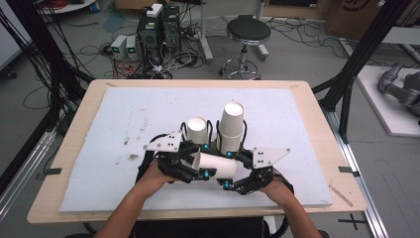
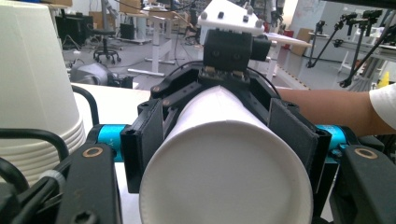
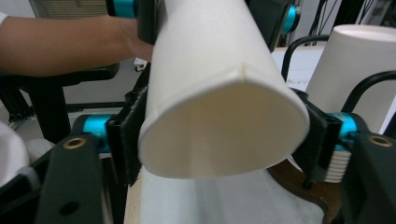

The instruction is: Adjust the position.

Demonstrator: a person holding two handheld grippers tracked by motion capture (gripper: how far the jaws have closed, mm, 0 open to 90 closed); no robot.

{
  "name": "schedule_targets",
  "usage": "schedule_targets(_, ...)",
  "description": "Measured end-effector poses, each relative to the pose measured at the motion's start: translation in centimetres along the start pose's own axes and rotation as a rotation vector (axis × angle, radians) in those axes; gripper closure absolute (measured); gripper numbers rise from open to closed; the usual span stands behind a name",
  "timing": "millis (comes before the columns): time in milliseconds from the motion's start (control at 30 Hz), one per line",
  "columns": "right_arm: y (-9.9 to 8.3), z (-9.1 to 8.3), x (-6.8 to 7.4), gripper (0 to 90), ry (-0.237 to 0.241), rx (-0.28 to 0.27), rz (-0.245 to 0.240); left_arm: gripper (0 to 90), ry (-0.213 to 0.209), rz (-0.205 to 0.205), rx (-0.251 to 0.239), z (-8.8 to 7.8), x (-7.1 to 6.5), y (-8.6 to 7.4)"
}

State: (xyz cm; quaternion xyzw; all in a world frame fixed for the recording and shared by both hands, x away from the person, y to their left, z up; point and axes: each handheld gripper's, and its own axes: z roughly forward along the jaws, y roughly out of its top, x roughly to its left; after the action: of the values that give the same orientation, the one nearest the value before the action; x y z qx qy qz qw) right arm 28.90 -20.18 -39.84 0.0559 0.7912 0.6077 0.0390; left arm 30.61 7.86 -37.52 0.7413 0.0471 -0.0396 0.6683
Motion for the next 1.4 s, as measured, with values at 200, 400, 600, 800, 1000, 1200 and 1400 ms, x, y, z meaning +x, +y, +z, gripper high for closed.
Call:
schedule_targets(200, 0.0, -0.1, -0.1, 41.2, 0.018, 0.043, -0.029, 34.1, 0.041, 0.009, 0.070, -0.1, -0.2, -0.2)
schedule_targets(400, -0.1, 0.0, -0.1, 41.3, 0.000, 0.094, -0.035, 25.3, 0.087, 0.076, 0.149, -0.5, -0.8, 0.5)
schedule_targets(600, 0.1, 0.1, 0.0, 42.3, 0.021, 0.109, -0.038, 35.2, 0.051, 0.094, 0.186, -0.7, -0.8, 0.3)
schedule_targets(800, 0.1, 0.0, 0.0, 41.6, 0.032, 0.094, -0.030, 37.8, 0.013, 0.059, 0.147, -1.0, -0.4, -0.4)
schedule_targets(1000, 0.1, -0.2, -0.1, 34.4, 0.028, 0.066, 0.005, 38.0, 0.000, 0.026, 0.095, -1.1, -0.2, -1.2)
schedule_targets(1200, 0.1, -0.2, -0.1, 27.2, 0.005, 0.044, 0.018, 37.9, 0.004, 0.023, 0.061, -1.2, -0.2, -1.3)
schedule_targets(1400, 0.1, -0.4, -0.2, 24.4, -0.004, 0.016, 0.040, 37.9, 0.007, 0.012, -0.007, -1.4, -0.2, -1.3)
